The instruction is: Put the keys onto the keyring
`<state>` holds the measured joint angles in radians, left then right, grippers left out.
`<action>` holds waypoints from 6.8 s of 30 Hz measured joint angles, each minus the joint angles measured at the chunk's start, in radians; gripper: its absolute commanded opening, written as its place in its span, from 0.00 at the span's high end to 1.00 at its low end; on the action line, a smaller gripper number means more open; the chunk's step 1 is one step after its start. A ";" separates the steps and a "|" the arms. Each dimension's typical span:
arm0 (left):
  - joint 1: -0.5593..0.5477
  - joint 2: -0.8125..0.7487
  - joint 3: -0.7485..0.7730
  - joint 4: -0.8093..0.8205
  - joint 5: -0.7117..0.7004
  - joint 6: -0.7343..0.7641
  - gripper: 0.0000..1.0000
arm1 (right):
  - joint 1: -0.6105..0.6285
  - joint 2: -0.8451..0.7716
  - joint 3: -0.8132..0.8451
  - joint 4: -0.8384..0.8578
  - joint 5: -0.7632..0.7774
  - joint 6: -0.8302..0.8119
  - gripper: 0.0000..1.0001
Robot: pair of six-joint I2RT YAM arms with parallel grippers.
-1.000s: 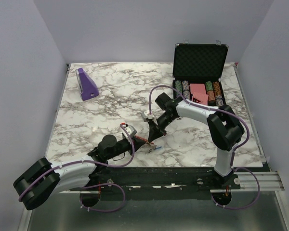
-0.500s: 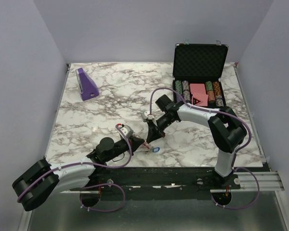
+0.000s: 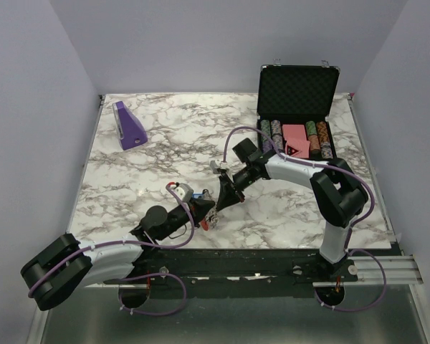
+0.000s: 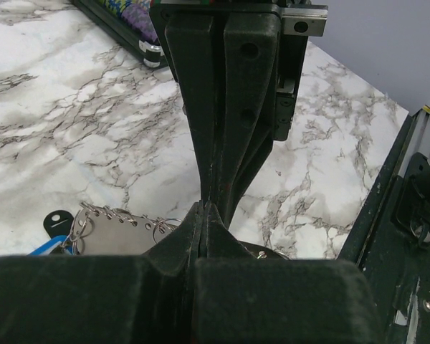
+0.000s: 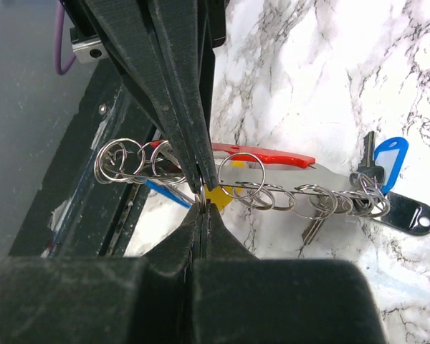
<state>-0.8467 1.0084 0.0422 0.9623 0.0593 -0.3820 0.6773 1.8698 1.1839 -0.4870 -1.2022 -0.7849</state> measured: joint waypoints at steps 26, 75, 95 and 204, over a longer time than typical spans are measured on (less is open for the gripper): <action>0.000 -0.233 0.000 -0.087 0.023 0.014 1.00 | -0.054 -0.132 -0.029 0.056 -0.026 0.147 0.62; 0.002 -0.286 0.003 -0.187 0.058 0.014 0.37 | 0.005 -0.039 0.199 -0.244 0.017 0.050 0.99; 0.002 -0.294 0.157 -0.613 0.078 -0.063 0.14 | 0.071 -0.006 0.427 -0.730 0.696 -0.289 0.99; -0.028 0.200 0.047 0.334 0.164 0.072 1.00 | -0.115 -0.117 0.330 -0.711 0.126 -0.231 0.61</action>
<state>-0.8745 1.2087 0.0895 1.2961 0.2230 -0.3103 0.5621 1.7531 1.5135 -1.1980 -1.0767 -1.0161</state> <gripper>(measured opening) 0.007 0.396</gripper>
